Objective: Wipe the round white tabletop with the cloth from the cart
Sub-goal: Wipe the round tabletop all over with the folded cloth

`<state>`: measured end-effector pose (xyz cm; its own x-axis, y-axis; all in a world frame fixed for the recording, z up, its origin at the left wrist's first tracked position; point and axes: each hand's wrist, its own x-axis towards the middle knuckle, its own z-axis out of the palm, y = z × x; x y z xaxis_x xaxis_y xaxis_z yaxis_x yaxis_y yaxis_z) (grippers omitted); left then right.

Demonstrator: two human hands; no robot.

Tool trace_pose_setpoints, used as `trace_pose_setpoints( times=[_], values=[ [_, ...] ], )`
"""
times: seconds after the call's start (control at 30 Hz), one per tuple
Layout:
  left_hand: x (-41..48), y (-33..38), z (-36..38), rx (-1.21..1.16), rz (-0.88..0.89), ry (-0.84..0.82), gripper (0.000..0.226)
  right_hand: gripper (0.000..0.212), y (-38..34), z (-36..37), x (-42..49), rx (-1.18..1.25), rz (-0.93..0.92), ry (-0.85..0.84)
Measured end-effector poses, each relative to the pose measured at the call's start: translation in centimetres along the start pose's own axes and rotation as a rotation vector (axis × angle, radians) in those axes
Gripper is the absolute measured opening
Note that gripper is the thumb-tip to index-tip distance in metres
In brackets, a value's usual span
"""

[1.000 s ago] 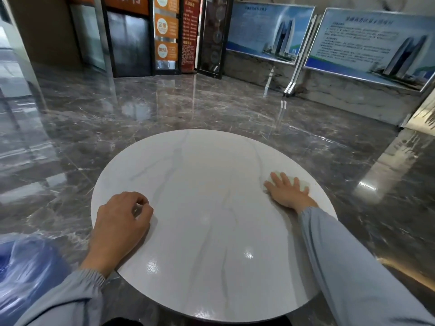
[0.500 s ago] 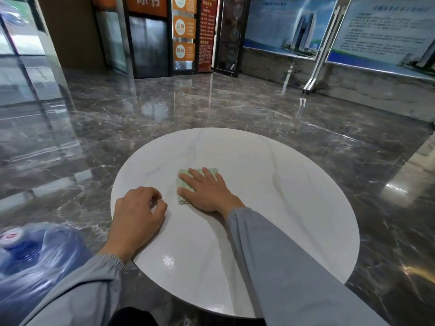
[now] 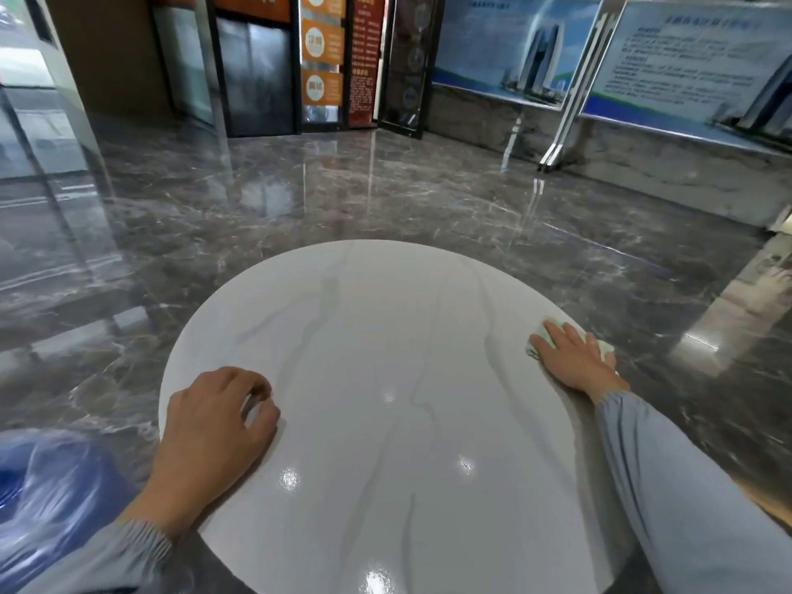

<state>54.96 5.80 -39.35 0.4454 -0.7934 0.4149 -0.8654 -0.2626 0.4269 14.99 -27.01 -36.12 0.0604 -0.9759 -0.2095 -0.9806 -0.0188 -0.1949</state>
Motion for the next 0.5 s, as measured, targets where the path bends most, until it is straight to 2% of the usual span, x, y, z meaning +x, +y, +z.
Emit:
trace_pose_setpoints(
  times=[0.17,0.3,0.5],
  values=[
    [2.2,-0.7,-0.6,-0.016,-0.029,-0.074,0.029,0.063,-0.7,-0.6,2.5,-0.003,0.032,0.02],
    [5.6,-3.0,-1.1,0.024,-0.03,-0.097,0.031,0.075,-1.4,-0.8,6.2,-0.042,0.024,-0.017],
    [5.5,-4.2,-0.2,0.052,-0.021,-0.096,0.029,0.067,-8.5,-1.0,9.6,-0.047,-0.024,-0.081]
  ],
)
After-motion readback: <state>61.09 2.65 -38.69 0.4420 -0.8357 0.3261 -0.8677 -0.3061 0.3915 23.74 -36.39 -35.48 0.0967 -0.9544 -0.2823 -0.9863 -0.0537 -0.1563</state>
